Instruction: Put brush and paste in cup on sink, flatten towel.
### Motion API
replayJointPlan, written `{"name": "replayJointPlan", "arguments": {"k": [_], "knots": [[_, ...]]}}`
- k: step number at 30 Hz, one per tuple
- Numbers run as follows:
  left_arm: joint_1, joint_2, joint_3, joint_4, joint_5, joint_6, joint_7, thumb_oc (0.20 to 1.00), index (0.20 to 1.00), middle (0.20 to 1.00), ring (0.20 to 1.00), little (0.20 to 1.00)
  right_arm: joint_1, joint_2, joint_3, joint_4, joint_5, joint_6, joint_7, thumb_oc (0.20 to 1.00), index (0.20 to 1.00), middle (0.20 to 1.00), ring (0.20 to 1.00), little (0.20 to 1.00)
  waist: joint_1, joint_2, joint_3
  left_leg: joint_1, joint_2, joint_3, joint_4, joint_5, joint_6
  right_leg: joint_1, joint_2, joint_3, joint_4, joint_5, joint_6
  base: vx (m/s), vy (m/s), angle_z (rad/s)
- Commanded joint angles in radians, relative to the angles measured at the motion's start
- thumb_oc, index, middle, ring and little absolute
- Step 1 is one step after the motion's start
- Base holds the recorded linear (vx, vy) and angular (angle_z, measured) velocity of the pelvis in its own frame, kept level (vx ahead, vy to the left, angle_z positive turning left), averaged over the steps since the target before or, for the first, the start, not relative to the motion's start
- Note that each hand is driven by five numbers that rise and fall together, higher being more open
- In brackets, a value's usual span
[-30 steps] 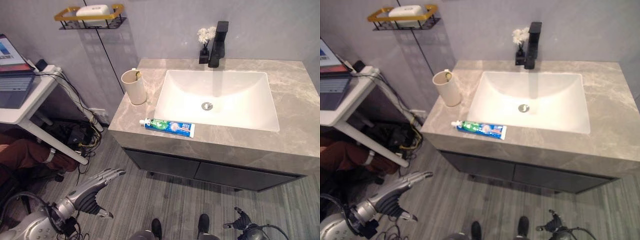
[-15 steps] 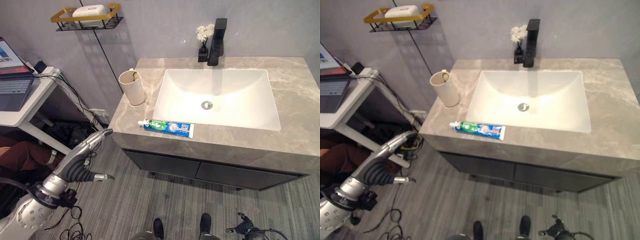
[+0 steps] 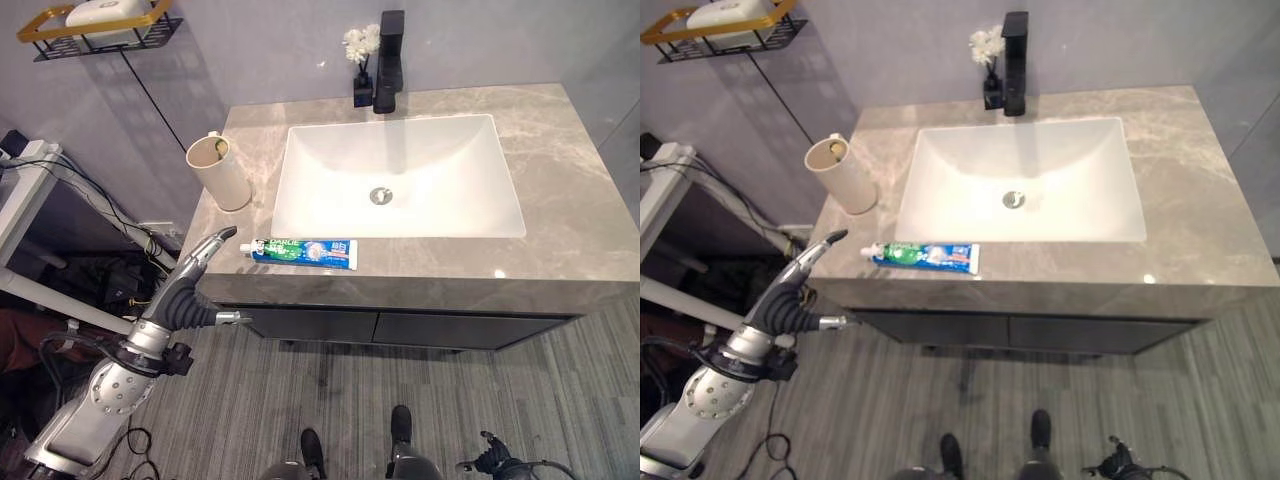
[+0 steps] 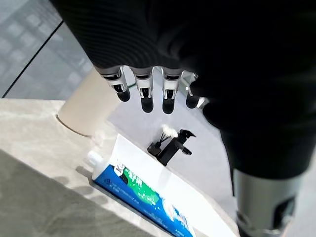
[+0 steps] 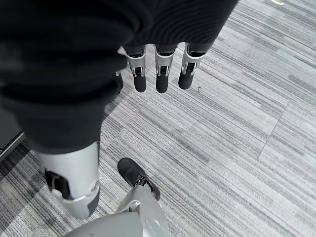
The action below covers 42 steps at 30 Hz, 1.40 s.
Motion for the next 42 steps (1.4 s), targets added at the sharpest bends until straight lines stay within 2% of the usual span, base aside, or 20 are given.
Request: {"name": "replayJointPlan", "arguments": {"k": [1,6,12,16,26,39,42], "knots": [[-0.061,-0.022,-0.013,0.008,0.006,-0.021,0.016,1.000,1.000,1.000,1.000,1.000,-0.048,-0.008,0.017,-0.014,0.003,-0.003,-0.025,1.000,1.000,1.000,1.000,1.000,-0.008,-0.024,0.005,-0.073,0.047,-0.083,0.006,0.043,-0.044,0.007,-0.086,0.024,0.008,0.056,0.084,0.03,-0.013,-0.14],[-0.066,-0.040,-0.015,0.046,0.030,-0.013,0.030,1.000,1.000,1.000,1.000,1.000,-0.029,-0.009,-0.018,0.009,0.035,-0.001,-0.039,1.000,1.000,1.000,1.000,1.000,-0.021,-0.006,-0.008,-0.069,0.052,-0.087,0.006,0.038,-0.047,0.018,-0.085,0.014,0.008,0.045,0.081,0.05,-0.012,-0.03],[-0.075,-0.050,-0.017,0.128,0.073,0.007,0.045,1.000,1.000,1.000,1.000,1.000,-0.008,-0.007,-0.023,0.020,0.057,-0.009,-0.015,1.000,1.000,1.000,1.000,1.000,-0.031,-0.015,-0.013,-0.073,0.059,-0.080,0.006,0.042,-0.051,0.013,-0.081,0.013,0.008,0.043,0.078,0.02,-0.011,0.00],[-0.064,-0.075,-0.039,0.191,0.060,0.026,0.015,1.000,1.000,1.000,1.000,1.000,-0.008,-0.006,-0.020,0.006,0.066,-0.012,-0.009,1.000,1.000,1.000,1.000,1.000,-0.035,-0.021,-0.012,-0.085,0.066,-0.082,0.006,0.047,-0.053,0.004,-0.078,0.010,0.008,0.043,0.075,0.00,0.000,0.00],[-0.100,-0.087,-0.045,0.222,0.080,0.036,0.034,1.000,1.000,1.000,1.000,1.000,-0.011,0.003,-0.009,-0.015,0.084,-0.019,-0.009,1.000,1.000,1.000,1.000,1.000,-0.045,-0.046,-0.004,-0.105,0.076,-0.073,0.006,0.054,-0.057,-0.025,-0.070,0.020,0.008,0.048,0.071,0.01,-0.010,-0.01],[-0.103,-0.123,-0.033,0.175,-0.071,0.024,-0.013,1.000,1.000,1.000,1.000,1.000,0.000,0.025,-0.005,0.024,0.074,-0.007,0.006,1.000,1.000,1.000,1.000,1.000,-0.048,-0.065,-0.009,-0.089,0.085,-0.063,0.006,0.048,-0.059,-0.018,-0.063,0.027,0.008,0.040,0.068,0.02,-0.004,-0.01],[-0.101,-0.137,-0.005,0.168,-0.118,0.027,-0.016,1.000,1.000,1.000,1.000,1.000,-0.018,0.054,0.014,0.015,0.075,-0.006,0.009,1.000,1.000,1.000,1.000,1.000,-0.054,-0.077,-0.006,-0.088,0.086,-0.056,0.006,0.050,-0.059,-0.023,-0.061,0.037,0.008,0.041,0.064,0.00,0.000,0.00]]}}
